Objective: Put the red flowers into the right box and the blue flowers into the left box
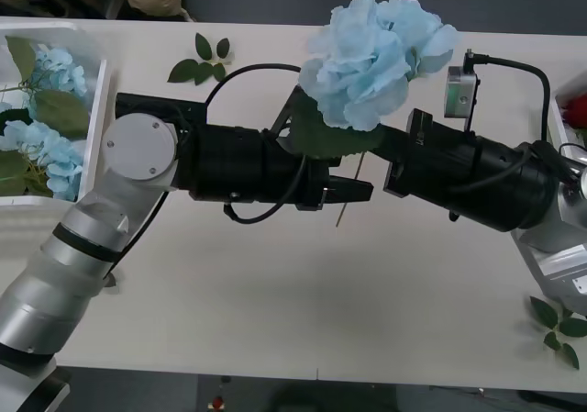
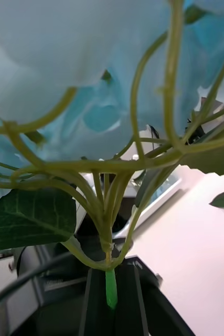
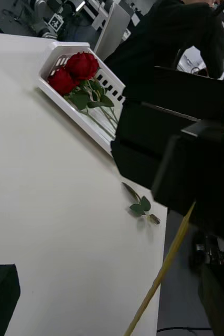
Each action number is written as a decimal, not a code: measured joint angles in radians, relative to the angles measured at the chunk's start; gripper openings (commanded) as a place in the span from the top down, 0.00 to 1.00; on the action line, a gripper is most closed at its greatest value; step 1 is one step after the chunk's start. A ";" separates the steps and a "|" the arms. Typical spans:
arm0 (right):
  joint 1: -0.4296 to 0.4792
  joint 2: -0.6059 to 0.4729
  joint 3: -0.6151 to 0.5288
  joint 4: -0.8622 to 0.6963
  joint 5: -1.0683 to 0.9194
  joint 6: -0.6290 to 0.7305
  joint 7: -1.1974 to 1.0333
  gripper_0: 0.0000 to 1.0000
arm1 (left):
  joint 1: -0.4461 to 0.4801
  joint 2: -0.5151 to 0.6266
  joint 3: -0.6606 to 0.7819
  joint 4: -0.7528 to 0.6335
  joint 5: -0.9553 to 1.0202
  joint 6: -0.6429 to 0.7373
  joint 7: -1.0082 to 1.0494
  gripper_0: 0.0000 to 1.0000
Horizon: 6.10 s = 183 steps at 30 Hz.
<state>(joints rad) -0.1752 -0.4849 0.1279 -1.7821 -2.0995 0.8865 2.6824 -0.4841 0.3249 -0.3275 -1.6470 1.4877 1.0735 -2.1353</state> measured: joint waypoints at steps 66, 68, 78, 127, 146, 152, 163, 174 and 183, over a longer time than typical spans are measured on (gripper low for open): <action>-0.096 0.003 -0.002 0.117 -0.028 0.038 0.000 0.12 | 0.000 0.224 -0.009 0.027 0.113 -0.001 0.000 1.00; -0.096 -0.020 -0.002 0.117 -0.038 0.039 0.000 0.12 | 0.000 0.298 -0.006 0.029 0.118 0.014 0.000 1.00; -0.096 -0.192 -0.002 0.123 -0.106 0.144 0.000 0.11 | 0.000 0.475 0.380 0.296 0.068 0.379 0.000 1.00; -0.147 -0.332 0.255 0.110 -0.021 0.258 0.000 0.11 | -0.180 0.499 0.365 0.860 -1.096 0.253 -0.037 0.94; -0.147 -0.298 0.252 0.110 0.009 0.190 0.000 0.11 | -0.180 0.499 0.559 0.602 -1.032 0.349 -0.037 0.00; -0.147 -0.298 0.249 0.110 0.009 0.190 0.000 0.11 | -0.205 0.521 0.638 0.518 -0.874 0.481 -0.039 0.00; -0.147 -0.298 0.249 0.110 0.009 0.190 0.000 0.11 | -0.210 0.551 0.597 0.428 -0.058 0.429 -0.171 0.00; -0.147 -0.298 0.248 0.110 0.009 0.190 0.000 0.11 | -0.038 0.299 0.503 0.324 -0.040 0.174 -0.420 0.00; -0.147 -0.298 0.247 0.110 0.010 0.190 0.000 0.10 | 0.199 0.176 0.435 -0.024 -0.012 0.131 -0.430 0.00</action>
<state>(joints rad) -0.3219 -0.7827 0.3753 -1.6724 -2.0899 1.0762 2.6824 -0.2854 0.5008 0.1075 -1.6713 1.4754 1.2042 -2.5655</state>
